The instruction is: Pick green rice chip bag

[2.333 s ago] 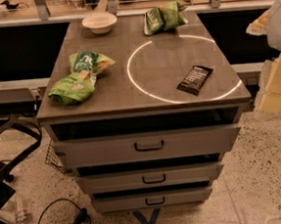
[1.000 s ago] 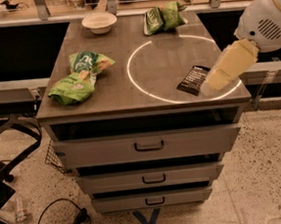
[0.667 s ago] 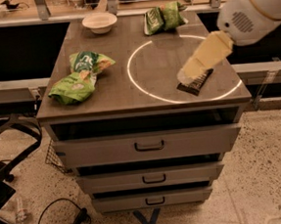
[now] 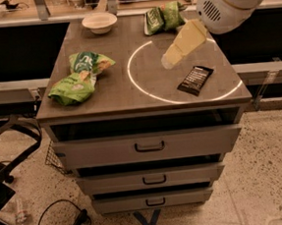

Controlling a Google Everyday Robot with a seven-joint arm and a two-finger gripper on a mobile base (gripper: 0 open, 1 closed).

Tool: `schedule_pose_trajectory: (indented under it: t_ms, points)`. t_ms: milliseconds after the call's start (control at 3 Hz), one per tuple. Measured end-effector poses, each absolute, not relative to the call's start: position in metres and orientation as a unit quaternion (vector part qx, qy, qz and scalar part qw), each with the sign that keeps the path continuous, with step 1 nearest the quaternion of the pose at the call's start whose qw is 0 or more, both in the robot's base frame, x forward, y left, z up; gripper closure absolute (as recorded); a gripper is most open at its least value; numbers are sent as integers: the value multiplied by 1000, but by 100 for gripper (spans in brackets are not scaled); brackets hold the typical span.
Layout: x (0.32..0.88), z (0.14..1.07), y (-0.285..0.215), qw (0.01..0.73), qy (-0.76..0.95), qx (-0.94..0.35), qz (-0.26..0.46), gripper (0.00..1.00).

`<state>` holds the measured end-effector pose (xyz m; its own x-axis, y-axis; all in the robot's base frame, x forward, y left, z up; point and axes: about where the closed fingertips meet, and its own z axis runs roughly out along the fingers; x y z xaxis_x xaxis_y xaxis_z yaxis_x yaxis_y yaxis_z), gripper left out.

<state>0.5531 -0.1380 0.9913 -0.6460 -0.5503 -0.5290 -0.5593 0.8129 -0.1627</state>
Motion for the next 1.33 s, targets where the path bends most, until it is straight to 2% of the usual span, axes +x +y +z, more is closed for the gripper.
schedule_pose_trajectory:
  t_ms: [667,1333]
  points:
    - [559,992,-126,297,904,-308,15,0]
    - [614,994,-57,289,916,-268,74,0]
